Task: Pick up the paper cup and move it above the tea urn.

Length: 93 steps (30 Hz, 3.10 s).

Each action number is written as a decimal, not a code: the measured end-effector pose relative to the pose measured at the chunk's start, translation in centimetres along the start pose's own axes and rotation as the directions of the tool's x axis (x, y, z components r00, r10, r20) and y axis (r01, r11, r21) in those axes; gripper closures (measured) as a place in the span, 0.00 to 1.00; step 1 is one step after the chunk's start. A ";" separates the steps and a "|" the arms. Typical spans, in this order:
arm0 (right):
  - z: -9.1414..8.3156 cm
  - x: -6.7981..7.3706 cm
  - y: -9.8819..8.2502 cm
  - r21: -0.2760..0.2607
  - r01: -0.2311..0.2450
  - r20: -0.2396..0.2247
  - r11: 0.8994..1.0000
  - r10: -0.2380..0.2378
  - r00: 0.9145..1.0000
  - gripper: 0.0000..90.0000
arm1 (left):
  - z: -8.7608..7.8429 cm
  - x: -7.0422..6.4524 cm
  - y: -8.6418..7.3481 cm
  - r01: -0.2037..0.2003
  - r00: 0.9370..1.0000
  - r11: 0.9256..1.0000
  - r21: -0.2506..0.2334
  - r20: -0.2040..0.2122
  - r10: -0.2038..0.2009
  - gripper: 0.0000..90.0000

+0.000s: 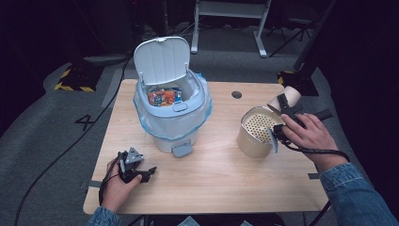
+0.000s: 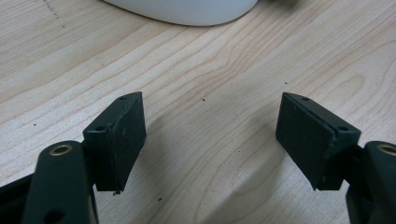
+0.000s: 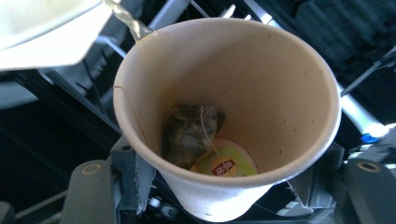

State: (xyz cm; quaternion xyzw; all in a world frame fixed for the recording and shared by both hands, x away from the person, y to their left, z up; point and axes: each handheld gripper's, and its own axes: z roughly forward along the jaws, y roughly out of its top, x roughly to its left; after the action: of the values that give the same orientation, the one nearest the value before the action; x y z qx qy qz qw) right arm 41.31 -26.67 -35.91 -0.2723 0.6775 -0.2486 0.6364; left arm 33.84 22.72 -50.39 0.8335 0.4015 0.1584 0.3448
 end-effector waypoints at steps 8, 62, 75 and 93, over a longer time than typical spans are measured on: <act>-0.5 0.0 0.8 0.068 0.158 0.090 0.985 -0.164 0.982 0.38 | 0.0 0.0 0.0 0.000 1.000 1.000 0.000 0.000 0.000 0.27; 0.1 -0.7 1.1 0.184 0.381 0.122 0.906 -0.406 0.906 0.39 | 0.0 0.0 0.0 0.004 1.000 1.000 -0.003 0.001 -0.004 0.27; -0.2 -1.7 -0.2 0.097 0.199 0.108 0.975 -0.209 0.972 0.37 | 0.0 0.0 0.0 0.003 1.000 1.000 -0.003 0.001 -0.003 0.27; 1.1 -2.2 -4.5 -0.124 -0.759 -0.376 0.640 0.677 0.632 0.36 | 0.0 0.2 -0.1 -0.011 1.000 1.000 -0.003 0.013 0.011 0.28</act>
State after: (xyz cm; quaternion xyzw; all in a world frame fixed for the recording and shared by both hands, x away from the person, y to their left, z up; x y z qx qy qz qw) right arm 42.77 -28.44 -31.29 -0.0208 0.8433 0.0857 0.5301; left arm 33.90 22.93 -50.41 0.8362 0.3945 0.1554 0.3478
